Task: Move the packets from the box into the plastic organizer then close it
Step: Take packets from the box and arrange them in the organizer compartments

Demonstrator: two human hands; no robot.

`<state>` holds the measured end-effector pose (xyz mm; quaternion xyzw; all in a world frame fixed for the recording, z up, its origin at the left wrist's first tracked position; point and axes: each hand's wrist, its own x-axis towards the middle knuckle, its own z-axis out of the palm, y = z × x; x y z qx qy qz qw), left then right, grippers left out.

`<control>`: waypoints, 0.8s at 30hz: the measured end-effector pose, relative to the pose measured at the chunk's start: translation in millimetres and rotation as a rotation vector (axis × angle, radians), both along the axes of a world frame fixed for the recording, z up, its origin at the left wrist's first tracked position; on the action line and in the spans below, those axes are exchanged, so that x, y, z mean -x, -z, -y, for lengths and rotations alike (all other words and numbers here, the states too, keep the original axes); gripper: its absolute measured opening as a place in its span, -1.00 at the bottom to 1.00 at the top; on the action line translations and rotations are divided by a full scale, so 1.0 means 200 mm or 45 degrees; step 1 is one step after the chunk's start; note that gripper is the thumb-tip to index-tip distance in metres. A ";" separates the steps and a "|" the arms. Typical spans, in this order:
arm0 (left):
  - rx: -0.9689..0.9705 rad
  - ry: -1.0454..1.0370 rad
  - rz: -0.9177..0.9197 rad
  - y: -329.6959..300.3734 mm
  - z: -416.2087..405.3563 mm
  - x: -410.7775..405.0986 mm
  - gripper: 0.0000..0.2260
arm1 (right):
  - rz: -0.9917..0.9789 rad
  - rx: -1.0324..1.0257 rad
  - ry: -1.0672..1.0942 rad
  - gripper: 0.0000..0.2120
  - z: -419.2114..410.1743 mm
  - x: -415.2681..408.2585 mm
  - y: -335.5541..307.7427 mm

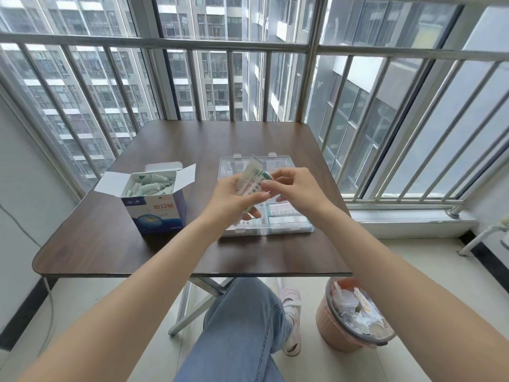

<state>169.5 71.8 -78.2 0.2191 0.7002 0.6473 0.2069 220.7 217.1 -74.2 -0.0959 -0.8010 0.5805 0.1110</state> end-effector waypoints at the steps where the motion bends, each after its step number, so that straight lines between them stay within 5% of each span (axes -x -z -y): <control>1: 0.012 0.009 -0.027 0.00 0.00 0.00 -0.91 | -0.020 0.013 0.027 -0.96 0.01 0.00 0.00; 10: -0.023 -0.075 0.013 0.00 0.02 0.00 -0.98 | -0.035 0.215 0.090 -0.86 0.03 -0.01 0.03; 16: -0.060 -0.114 0.000 0.01 0.03 0.01 -0.73 | -0.048 0.283 0.116 -0.77 0.03 -0.02 0.04; 24: 0.006 -0.110 -0.067 0.02 0.03 0.02 -0.84 | -0.113 0.275 0.148 -0.72 0.01 -0.04 0.03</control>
